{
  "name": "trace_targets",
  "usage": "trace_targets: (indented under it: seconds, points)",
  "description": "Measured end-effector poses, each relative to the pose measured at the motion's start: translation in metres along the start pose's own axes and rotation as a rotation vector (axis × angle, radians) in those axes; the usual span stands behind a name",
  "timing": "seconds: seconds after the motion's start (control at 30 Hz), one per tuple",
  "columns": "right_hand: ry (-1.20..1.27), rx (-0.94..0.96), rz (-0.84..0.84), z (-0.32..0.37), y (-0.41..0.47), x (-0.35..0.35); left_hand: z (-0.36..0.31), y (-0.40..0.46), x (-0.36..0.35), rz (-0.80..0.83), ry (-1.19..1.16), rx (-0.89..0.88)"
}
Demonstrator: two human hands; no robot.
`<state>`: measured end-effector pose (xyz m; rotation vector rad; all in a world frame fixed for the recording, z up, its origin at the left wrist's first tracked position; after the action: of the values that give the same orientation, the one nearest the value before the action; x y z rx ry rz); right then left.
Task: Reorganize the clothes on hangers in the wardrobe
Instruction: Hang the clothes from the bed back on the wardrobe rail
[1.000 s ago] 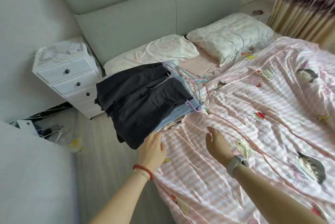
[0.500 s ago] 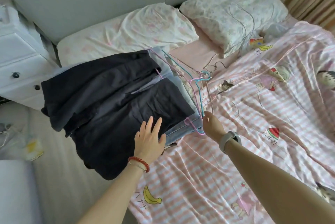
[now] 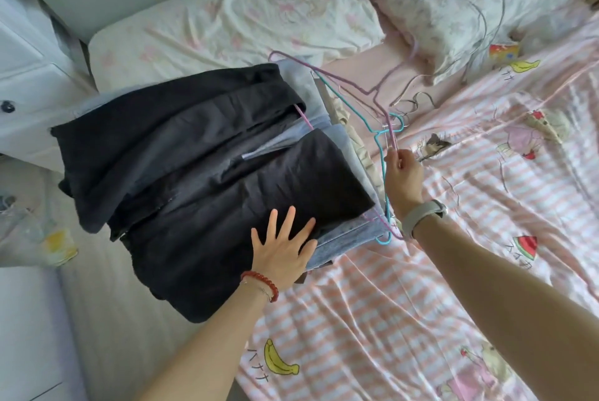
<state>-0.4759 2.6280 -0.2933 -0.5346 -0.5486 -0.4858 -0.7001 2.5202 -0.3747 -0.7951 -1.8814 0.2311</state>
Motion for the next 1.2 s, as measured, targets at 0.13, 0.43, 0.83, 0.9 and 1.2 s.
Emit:
trace_targets:
  seconds: [0.13, 0.43, 0.83, 0.9, 1.2]
  points:
    - [0.025, 0.158, -0.051, 0.036, -0.029, 0.016, -0.008, -0.011, 0.034, -0.102, -0.162, 0.009]
    - [0.146, 0.505, 0.003, 0.112, -0.122, 0.082, -0.05, -0.143, 0.281, -1.104, 0.152, -0.064]
    - [0.192, 1.014, -0.321, 0.194, -0.295, 0.239, -0.183, -0.389, 0.315, -1.334, 0.368, -0.217]
    - [0.232, 0.97, -0.31, 0.196, -0.306, 0.251, -0.209, -0.422, 0.295, -1.351, 0.392, -0.243]
    - [0.118, 1.056, 0.057, 0.127, -0.358, 0.22, -0.215, -0.49, 0.179, -1.259, -0.115, -0.135]
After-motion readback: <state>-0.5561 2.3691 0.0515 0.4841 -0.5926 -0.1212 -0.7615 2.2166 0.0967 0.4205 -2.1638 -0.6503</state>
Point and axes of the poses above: each hand's wrist, its own y-axis towards the middle knuckle, its own x-axis out of the back of the hand, z = x × y, the point moved 9 cm from there along y, towards the middle knuckle, and after that the axes turned 10 degrees about -x, right-handed, at the moved point
